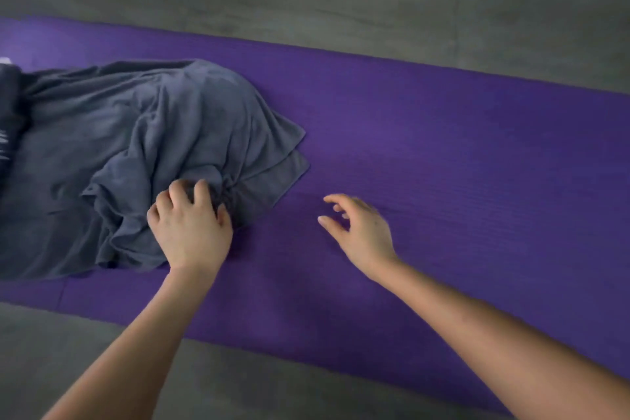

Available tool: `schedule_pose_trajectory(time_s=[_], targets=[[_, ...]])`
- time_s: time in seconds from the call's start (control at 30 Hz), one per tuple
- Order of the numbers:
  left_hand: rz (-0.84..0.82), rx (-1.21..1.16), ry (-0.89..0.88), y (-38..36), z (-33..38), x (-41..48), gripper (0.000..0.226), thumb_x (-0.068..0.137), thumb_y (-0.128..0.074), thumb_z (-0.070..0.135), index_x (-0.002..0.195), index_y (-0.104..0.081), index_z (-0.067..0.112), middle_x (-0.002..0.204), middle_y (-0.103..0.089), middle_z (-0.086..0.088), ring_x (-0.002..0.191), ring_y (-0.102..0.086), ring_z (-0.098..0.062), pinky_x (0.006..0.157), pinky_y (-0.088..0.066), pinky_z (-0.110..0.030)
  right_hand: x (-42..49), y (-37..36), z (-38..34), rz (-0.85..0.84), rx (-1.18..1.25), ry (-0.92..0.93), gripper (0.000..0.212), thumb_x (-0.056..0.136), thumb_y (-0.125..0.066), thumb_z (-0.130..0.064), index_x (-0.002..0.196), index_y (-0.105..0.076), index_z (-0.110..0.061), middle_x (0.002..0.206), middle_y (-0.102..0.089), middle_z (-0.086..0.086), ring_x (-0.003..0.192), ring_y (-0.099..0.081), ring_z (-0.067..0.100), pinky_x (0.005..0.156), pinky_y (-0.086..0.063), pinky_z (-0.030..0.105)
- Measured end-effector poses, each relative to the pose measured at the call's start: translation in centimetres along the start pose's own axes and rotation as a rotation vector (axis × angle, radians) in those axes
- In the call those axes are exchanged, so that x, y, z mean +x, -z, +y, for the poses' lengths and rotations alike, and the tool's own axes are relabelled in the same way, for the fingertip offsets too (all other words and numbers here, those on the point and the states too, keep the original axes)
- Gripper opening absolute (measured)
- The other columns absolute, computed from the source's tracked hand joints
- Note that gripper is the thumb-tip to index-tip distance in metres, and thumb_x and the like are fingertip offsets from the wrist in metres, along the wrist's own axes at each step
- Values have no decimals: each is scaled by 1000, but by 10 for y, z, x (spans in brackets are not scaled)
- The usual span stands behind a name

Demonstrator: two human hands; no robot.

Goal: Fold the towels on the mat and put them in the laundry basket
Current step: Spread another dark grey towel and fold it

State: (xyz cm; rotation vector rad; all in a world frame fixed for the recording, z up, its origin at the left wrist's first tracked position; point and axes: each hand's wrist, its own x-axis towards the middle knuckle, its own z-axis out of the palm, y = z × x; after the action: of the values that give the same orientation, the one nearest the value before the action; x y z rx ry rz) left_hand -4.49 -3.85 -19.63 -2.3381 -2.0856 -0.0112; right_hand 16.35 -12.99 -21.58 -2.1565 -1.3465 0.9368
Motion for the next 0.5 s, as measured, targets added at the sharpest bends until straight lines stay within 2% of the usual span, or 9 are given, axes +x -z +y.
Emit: schedule_pose_trajectory(time_s=[0.13,0.23,0.33,0.4,0.5], targets=[[14,55,-45,-21,-24,12,19,65,-75,8,79,-66,1,82,-59,-22,74,-55,-42,59,-40,-43,44,-51,-23,-31,-113,255,38,89,-56,-44,123,-58,-28,115,-60,-9,108,-51,13,86,-41,27],[79,-57,-104,-4,-27,19,10,70,-75,10,73,-68,2,72,-60,-17,65,-58,-39,51,-38,-35,54,-69,-47,-70,-66,284,36,87,-60,-45,119,-60,-27,110,-62,-8,105,-53,14,85,-42,28],[169,-221,-108,34,-25,16,13,83,-67,20,86,-71,8,84,-66,-13,77,-62,-37,59,-40,-35,42,-62,-71,-136,168,138,38,84,-63,-47,117,-61,-27,100,-62,-7,96,-59,13,85,-46,30],[222,-329,-115,66,-17,9,15,84,-66,24,93,-73,13,90,-69,-9,84,-63,-33,67,-42,-34,27,-47,-84,-198,409,26,42,83,-65,-45,120,-59,-25,104,-64,-1,97,-60,14,90,-48,31],[201,-422,-141,106,5,-7,14,84,-65,27,90,-74,18,87,-73,-6,86,-65,-28,75,-47,-34,-2,-12,-93,-311,695,-86,39,88,-61,-43,122,-55,-26,111,-64,5,95,-58,12,83,-47,26]])
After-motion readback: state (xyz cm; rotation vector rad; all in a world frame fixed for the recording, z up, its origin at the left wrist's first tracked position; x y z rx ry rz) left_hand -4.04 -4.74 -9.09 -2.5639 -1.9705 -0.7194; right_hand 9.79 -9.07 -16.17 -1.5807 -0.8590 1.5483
